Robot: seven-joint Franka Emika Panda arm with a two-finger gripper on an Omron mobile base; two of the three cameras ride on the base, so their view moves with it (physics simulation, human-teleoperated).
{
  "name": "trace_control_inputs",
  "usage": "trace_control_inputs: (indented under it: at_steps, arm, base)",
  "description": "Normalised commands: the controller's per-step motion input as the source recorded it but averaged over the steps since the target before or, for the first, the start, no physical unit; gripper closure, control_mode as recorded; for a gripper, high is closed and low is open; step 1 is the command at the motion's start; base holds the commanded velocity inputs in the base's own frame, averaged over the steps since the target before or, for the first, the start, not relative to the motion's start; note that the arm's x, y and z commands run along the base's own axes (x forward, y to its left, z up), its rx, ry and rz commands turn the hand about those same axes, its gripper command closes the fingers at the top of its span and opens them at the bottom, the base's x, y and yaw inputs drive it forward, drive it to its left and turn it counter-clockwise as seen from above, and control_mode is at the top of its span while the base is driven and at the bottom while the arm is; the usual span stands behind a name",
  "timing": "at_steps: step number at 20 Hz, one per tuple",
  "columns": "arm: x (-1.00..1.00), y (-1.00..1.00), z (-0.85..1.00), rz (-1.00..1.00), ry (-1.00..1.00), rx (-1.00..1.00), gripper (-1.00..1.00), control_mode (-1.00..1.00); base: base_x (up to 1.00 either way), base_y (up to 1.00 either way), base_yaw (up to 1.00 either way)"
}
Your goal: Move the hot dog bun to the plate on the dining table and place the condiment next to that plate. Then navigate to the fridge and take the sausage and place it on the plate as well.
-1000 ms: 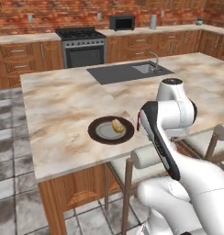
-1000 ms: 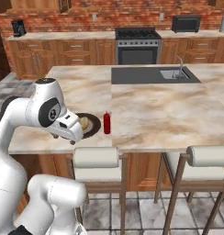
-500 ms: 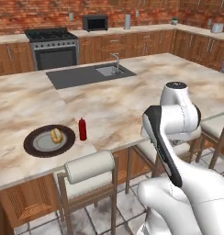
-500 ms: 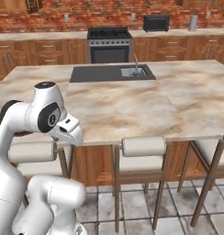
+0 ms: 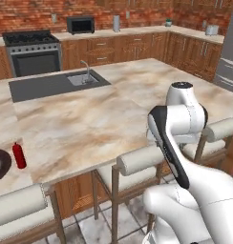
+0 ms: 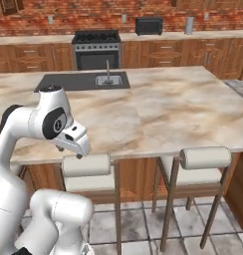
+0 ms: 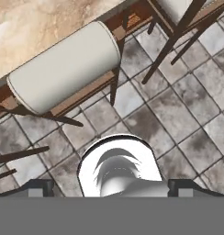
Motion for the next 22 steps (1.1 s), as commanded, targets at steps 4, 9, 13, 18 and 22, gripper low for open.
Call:
trace_control_inputs:
  at_steps: [4, 9, 13, 18, 22]
  arm:
    - [0.00, 0.00, 0.00, 0.00, 0.00, 0.00, -1.00, 1.00]
    - [0.00, 0.00, 0.00, 0.00, 0.00, 0.00, -1.00, 1.00]
    - [0.00, 0.00, 0.00, 0.00, 0.00, 0.00, -1.00, 1.00]
    - [0.00, 0.00, 0.00, 0.00, 0.00, 0.00, -1.00, 1.00]
    - [0.00, 0.00, 0.00, 0.00, 0.00, 0.00, -1.00, 1.00]
  base:
    - [0.05, -1.00, -0.07]
    - [0.03, -1.00, -0.08]
    - [0.00, -1.00, -0.06]
    - [-0.03, -1.00, -0.02]
    - [0.00, -1.00, -0.02]
